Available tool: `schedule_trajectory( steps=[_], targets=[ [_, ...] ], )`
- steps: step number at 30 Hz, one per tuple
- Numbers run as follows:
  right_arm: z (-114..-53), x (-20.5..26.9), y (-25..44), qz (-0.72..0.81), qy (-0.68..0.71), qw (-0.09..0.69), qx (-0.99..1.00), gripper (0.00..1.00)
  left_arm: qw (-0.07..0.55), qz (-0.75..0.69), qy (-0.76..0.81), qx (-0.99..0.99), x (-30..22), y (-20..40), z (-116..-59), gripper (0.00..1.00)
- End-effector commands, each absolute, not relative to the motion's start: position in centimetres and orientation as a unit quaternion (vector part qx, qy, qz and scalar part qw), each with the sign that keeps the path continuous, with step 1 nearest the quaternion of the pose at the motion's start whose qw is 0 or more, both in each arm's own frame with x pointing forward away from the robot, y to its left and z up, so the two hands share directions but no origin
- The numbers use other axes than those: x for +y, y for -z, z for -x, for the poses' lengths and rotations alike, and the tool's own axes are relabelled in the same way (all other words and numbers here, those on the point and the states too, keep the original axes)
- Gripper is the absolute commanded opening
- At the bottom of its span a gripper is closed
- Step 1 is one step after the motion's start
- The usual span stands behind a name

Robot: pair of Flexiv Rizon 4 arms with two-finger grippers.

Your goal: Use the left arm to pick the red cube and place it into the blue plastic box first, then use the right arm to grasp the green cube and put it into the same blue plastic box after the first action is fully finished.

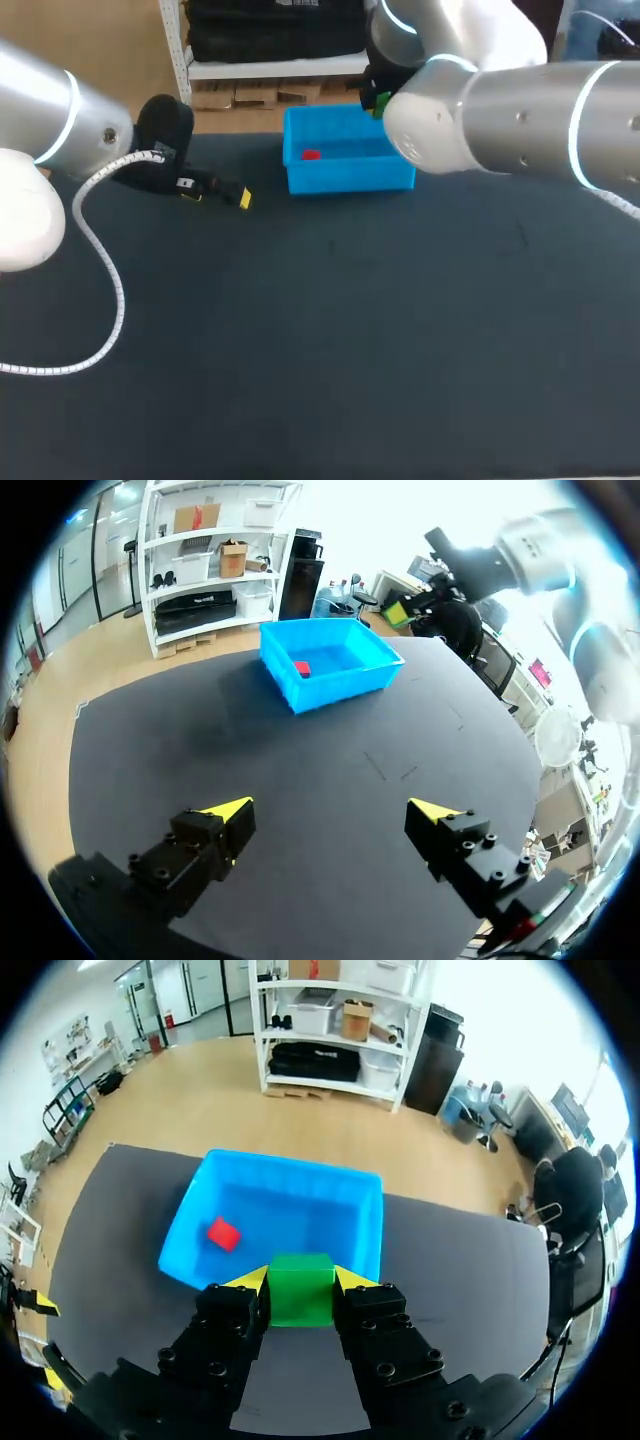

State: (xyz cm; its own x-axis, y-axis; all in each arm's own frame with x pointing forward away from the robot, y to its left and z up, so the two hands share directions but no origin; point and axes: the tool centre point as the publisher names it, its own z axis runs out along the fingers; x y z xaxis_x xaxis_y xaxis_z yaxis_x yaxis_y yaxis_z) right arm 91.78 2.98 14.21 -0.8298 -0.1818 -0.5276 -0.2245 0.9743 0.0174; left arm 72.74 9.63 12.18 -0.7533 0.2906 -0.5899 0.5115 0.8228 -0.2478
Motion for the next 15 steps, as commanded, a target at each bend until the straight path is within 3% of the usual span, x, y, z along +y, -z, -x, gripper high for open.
schedule_trajectory(
  steps=[1,15],
  targets=[
    [-93.8,3.1,-12.9,0.109,-0.047,0.265,0.957,0.0,0.275,-0.22,0.204,0.913,9.7,-12.1,-72.8,1.0],
    [-94.8,3.2,-11.7,0.108,-0.056,0.255,0.959,0.0,0.275,-0.22,0.204,0.913,9.7,-12.1,-72.8,1.0]
  ],
)
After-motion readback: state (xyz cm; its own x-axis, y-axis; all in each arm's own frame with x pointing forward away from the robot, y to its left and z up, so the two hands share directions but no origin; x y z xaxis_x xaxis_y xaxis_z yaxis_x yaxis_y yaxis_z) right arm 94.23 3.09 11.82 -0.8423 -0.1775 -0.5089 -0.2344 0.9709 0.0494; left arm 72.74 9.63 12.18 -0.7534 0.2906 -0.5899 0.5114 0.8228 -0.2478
